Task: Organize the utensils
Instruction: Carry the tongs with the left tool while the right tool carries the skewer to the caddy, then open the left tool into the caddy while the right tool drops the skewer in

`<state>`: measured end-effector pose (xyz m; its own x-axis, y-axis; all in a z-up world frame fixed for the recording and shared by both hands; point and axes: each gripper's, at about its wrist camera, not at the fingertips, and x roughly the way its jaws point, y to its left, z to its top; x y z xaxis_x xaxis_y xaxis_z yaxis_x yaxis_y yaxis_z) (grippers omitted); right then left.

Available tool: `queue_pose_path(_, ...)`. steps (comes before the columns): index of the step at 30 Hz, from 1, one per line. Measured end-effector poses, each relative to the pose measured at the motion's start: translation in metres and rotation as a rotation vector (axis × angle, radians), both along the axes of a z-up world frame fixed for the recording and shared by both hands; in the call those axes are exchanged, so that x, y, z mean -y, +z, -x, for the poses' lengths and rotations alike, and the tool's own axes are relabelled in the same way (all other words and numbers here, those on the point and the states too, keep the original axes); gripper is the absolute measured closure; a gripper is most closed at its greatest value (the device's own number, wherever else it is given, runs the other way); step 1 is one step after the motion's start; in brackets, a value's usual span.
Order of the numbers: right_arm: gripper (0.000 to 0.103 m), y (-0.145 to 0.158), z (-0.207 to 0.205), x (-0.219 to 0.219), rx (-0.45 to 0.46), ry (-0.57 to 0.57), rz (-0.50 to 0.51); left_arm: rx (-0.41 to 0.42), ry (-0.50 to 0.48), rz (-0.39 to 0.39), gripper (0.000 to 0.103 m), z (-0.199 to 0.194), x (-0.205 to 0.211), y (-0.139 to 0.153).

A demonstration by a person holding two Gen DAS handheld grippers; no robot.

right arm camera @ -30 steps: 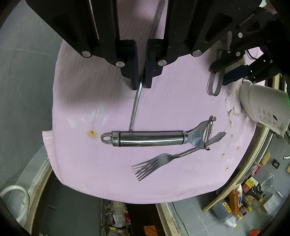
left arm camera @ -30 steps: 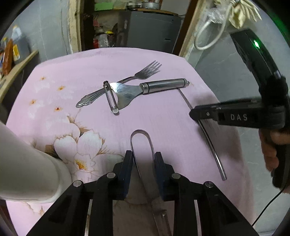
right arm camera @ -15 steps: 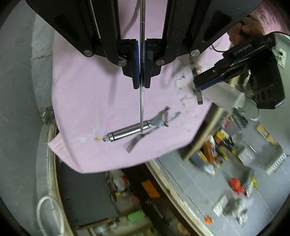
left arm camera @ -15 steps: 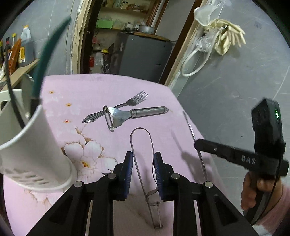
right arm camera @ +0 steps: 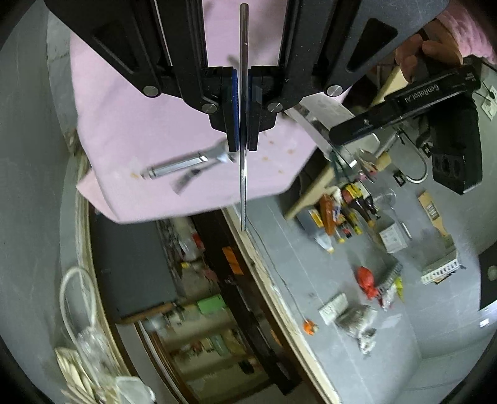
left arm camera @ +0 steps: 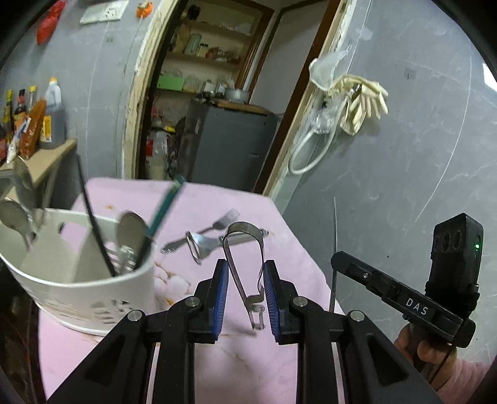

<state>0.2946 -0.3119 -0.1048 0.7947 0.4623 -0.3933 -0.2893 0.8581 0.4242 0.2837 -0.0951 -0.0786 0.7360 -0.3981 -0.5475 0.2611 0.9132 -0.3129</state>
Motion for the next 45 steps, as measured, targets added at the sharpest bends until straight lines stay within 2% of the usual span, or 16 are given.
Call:
queue_pose_path(4, 0.099, 0.042, 0.002, -0.02, 0.107, 0.019, -0.026, 0.028, 0.018, -0.001, 0.081, 0.008, -0.017, 0.018)
queue_pose_path(10, 0.099, 0.101, -0.008, -0.068, 0.276, 0.062, -0.093, 0.092, 0.069, -0.002, 0.081, 0.029, -0.064, 0.065)
queue_pose_path(14, 0.099, 0.12, -0.012, -0.106, 0.368, 0.074, -0.104, 0.153, 0.141, -0.01, 0.081, 0.039, -0.106, 0.098)
queue_pose_path(18, 0.099, 0.115, -0.021, -0.147, 0.419, 0.051, -0.053, 0.224, 0.218, -0.055, 0.081, 0.038, -0.145, 0.121)
queue_pose_path(21, 0.099, 0.1, -0.025, -0.17, 0.415, 0.033, 0.014, 0.239, 0.251, -0.102, 0.081, 0.027, -0.162, 0.118)
queue_pose_path(23, 0.099, 0.09, -0.027, -0.179, 0.41, 0.03, 0.048, 0.227, 0.263, -0.117, 0.081, 0.015, -0.172, 0.105)
queue_pose_path(28, 0.099, 0.067, -0.029, -0.188, 0.388, 0.033, 0.117, 0.195, 0.259, -0.154, 0.081, -0.004, -0.179, 0.068)
queue_pose_path(33, 0.099, 0.048, -0.031, -0.183, 0.338, 0.052, 0.137, 0.16, 0.236, -0.196, 0.081, -0.012, -0.174, 0.04)
queue_pose_path(37, 0.097, 0.046, -0.029, -0.172, 0.304, 0.064, 0.125, 0.105, 0.216, -0.121, 0.081, -0.01, -0.178, 0.028)
queue_pose_path(39, 0.089, 0.052, -0.027, -0.164, 0.295, 0.07, 0.11, 0.092, 0.211, -0.077, 0.08, -0.007, -0.181, 0.026)
queue_pose_path(40, 0.083, 0.056, -0.026, -0.159, 0.294, 0.069, 0.099, 0.092, 0.209, -0.07, 0.078, -0.006, -0.181, 0.026)
queue_pose_path(43, 0.081, 0.068, -0.021, -0.144, 0.292, 0.05, 0.072, 0.098, 0.207, -0.049, 0.06, 0.0, -0.177, 0.032)
queue_pose_path(45, 0.069, 0.078, -0.014, -0.127, 0.293, 0.01, 0.075, 0.113, 0.213, -0.034, 0.056, 0.004, -0.171, 0.041)
